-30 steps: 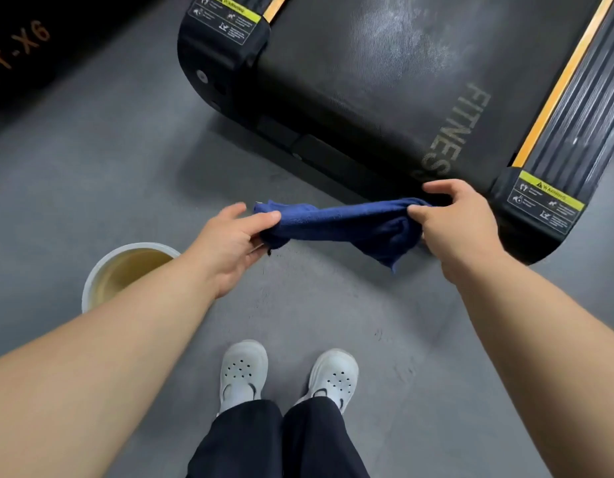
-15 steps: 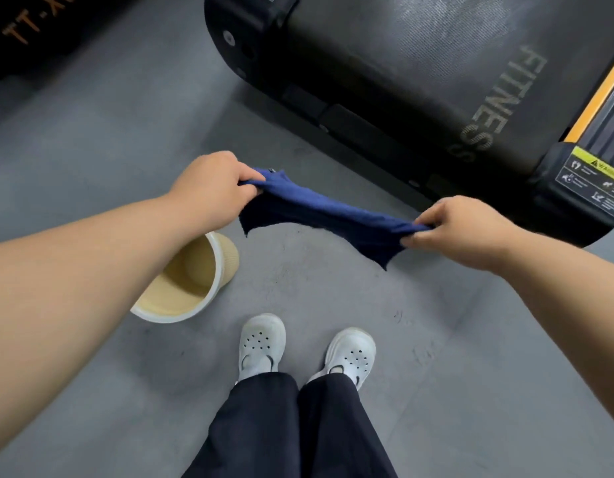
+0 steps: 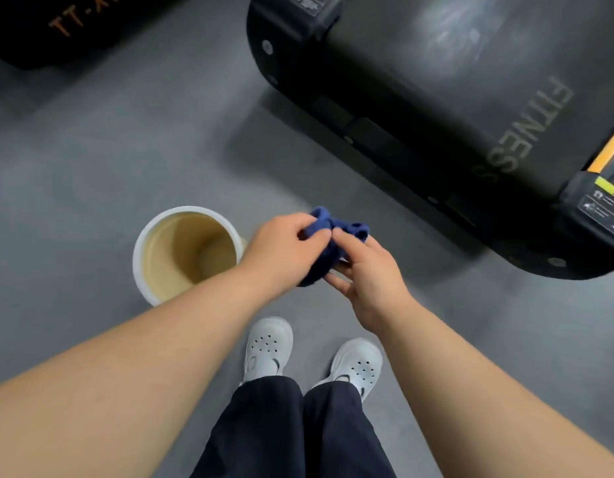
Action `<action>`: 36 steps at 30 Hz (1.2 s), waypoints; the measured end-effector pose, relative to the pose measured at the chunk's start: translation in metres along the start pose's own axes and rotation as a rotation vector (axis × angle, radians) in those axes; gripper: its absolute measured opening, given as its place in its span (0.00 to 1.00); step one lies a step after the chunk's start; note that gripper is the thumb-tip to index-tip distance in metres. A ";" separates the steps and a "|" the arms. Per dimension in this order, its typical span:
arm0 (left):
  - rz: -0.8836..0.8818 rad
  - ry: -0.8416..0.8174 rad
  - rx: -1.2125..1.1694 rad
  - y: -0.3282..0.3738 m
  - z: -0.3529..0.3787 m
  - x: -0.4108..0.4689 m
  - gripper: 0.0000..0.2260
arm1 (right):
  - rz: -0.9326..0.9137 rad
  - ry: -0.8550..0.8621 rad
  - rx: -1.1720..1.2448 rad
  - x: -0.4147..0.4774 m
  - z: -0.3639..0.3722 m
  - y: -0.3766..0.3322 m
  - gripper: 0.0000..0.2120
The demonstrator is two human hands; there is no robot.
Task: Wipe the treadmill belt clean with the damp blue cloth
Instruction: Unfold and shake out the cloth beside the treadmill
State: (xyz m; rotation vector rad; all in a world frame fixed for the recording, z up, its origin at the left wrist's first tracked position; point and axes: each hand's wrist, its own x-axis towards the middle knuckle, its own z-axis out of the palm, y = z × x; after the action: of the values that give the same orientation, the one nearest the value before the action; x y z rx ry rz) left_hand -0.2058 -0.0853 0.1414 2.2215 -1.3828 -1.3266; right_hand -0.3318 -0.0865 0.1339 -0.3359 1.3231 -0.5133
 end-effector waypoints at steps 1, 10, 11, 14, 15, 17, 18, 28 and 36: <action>0.004 -0.075 -0.066 -0.002 0.000 -0.006 0.08 | 0.017 -0.009 0.020 0.001 0.005 0.003 0.09; -0.114 0.053 -0.470 -0.091 -0.057 -0.029 0.19 | 0.041 -0.287 -0.204 0.012 0.055 0.014 0.12; -0.189 0.162 -0.540 -0.107 -0.063 -0.028 0.17 | 0.085 -0.371 -0.192 0.013 0.064 0.017 0.13; -0.380 0.131 -0.950 -0.148 -0.070 -0.031 0.07 | 0.227 -0.567 -0.181 0.017 0.093 0.031 0.18; -0.445 0.007 -1.128 -0.159 -0.068 -0.033 0.13 | 0.247 -0.595 -0.205 0.019 0.102 0.036 0.19; -0.465 -0.222 -1.341 -0.184 -0.063 -0.034 0.27 | 0.246 -0.572 -0.276 0.029 0.119 0.049 0.18; -0.447 -0.283 -1.394 -0.197 -0.060 -0.033 0.31 | 0.231 -0.524 -0.306 0.037 0.125 0.055 0.18; -0.267 0.159 -0.840 -0.275 -0.025 0.012 0.15 | -0.013 -0.163 -0.563 0.111 0.124 0.129 0.17; -0.275 0.264 -0.253 -0.289 0.014 0.074 0.17 | -0.033 0.054 -0.562 0.155 0.088 0.167 0.17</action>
State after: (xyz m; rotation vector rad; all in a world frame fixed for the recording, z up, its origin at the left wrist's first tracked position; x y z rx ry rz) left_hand -0.0281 0.0146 -0.0765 2.3636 -0.7955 -1.1554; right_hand -0.1938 -0.0335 -0.0611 -0.8108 1.5039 -0.1673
